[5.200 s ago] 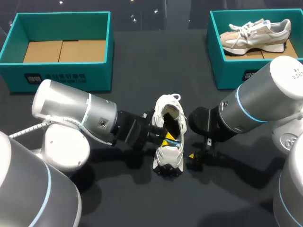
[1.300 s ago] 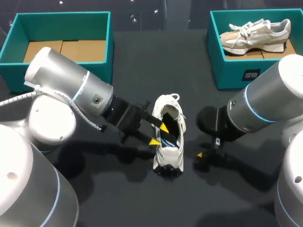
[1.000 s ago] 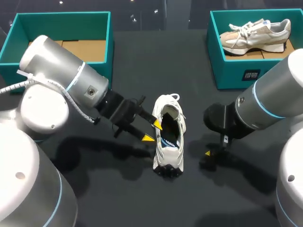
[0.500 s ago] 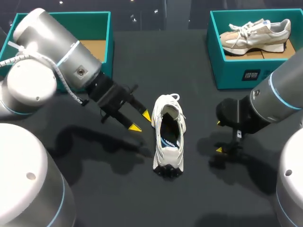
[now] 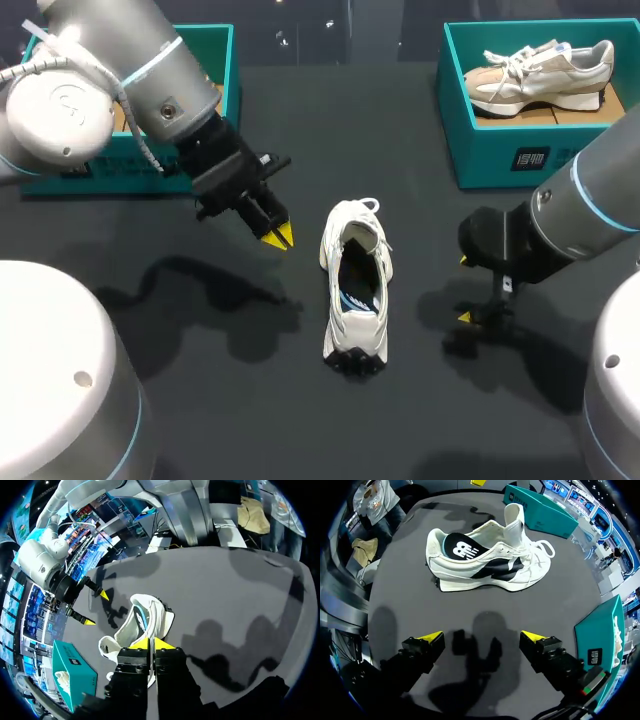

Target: Take the shoe out of the shoebox, open the shoe tongue, remove and reinsert the insole, then place the shoe into the shoebox

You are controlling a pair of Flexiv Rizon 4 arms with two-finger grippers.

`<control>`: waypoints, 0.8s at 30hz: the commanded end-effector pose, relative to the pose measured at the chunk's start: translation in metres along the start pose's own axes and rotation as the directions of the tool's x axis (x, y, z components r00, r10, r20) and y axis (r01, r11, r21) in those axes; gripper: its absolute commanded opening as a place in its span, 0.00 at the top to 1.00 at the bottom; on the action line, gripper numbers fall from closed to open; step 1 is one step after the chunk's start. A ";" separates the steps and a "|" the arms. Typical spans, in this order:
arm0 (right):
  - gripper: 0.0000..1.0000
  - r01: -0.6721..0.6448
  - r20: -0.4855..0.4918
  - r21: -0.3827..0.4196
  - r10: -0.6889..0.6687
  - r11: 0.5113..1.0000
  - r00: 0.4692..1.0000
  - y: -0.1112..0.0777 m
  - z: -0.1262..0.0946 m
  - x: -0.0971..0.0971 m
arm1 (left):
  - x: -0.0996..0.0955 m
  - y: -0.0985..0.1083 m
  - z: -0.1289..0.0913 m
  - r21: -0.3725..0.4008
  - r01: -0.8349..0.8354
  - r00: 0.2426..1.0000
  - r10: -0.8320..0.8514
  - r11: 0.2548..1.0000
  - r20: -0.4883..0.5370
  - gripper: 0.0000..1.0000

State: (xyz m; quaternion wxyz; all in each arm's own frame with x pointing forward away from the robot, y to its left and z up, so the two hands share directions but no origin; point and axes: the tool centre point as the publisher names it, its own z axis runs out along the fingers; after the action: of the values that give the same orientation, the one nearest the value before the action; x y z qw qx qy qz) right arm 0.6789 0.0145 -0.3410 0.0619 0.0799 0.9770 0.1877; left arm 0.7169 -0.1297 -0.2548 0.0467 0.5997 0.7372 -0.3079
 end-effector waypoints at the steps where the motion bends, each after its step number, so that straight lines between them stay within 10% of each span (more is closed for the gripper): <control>1: 0.00 0.000 0.003 0.001 0.000 1.000 1.000 0.000 0.000 0.002 | -0.007 -0.004 -0.005 -0.010 0.004 0.992 -0.005 1.000 -0.123 1.00; 24: 0.00 0.003 -0.088 -0.011 -0.004 1.000 0.996 -0.046 -0.025 -0.010 | -0.029 -0.018 0.012 -0.067 -0.168 0.932 0.136 0.984 -0.336 1.00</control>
State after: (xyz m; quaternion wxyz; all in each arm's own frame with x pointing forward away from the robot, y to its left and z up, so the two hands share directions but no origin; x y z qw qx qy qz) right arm 0.6855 -0.0280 -0.3428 0.0184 0.0701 0.9786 0.1924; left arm 0.7028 -0.1524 -0.2451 0.0037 0.6848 0.7030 -0.1921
